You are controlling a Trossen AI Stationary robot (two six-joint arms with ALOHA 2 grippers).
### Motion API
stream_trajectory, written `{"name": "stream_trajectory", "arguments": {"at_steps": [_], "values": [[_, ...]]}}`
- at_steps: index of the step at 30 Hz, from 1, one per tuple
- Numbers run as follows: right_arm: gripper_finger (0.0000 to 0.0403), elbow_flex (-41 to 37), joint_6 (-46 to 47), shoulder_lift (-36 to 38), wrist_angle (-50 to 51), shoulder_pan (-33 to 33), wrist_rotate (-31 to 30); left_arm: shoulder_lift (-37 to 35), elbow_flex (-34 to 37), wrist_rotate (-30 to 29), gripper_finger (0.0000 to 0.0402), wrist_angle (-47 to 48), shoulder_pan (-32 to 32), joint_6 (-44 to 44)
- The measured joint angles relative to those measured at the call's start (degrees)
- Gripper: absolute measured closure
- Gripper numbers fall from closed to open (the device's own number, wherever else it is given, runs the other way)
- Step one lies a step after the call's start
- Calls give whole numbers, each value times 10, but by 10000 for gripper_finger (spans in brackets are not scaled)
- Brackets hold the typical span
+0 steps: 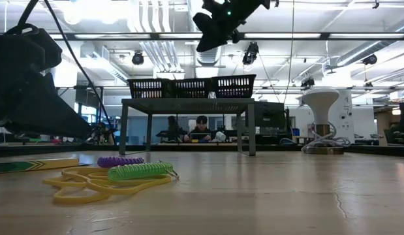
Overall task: Pick & Place Office Desk Supplies
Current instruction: Put the purple spring keychain into the right black bin on the shelf
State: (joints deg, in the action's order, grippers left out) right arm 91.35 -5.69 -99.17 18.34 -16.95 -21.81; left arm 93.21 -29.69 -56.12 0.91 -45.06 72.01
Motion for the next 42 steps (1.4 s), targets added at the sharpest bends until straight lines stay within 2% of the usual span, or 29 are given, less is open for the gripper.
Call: {"name": "stream_trajectory", "arguments": {"at_steps": [4, 7, 11, 16, 19, 22, 25, 28, 30, 32, 36, 42], "values": [[305, 0, -2, 12, -1, 13, -9, 0, 0, 0, 238, 0, 0, 0], [297, 0, -4, 16, 19, 47, 5, 0, 0, 0, 238, 0, 0, 0], [300, -16, -7, 16, 61, 126, 41, 0, 0, 0, 238, -1, 0, 0], [315, -87, -19, 16, 52, 255, 39, 0, 0, 0, 238, -17, 0, -2], [325, -153, 9, 15, -26, 328, 39, 0, -3, 1, 238, -34, 0, -26], [332, -234, 48, 6, -138, 388, 39, 0, -4, 1, 238, -85, 0, -86], [333, -312, 96, -14, -301, 428, 39, 0, -4, 1, 238, -145, 0, -155], [321, -359, 128, -49, -445, 442, 44, 0, -4, 6, 238, -186, 0, -204], [308, -366, 131, -78, -469, 439, 44, 0, -4, 6, 238, -201, 0, -222], [291, -351, 132, -106, -461, 427, 53, 0, -4, 8, 238, -205, 0, -224], [254, -285, 130, -157, -436, 394, 123, 0, -3, 8, 238, -204, 0, -224], [223, -153, 61, -232, -274, 355, 178, 0, -3, 8, 238, -202, 0, -224]]}}
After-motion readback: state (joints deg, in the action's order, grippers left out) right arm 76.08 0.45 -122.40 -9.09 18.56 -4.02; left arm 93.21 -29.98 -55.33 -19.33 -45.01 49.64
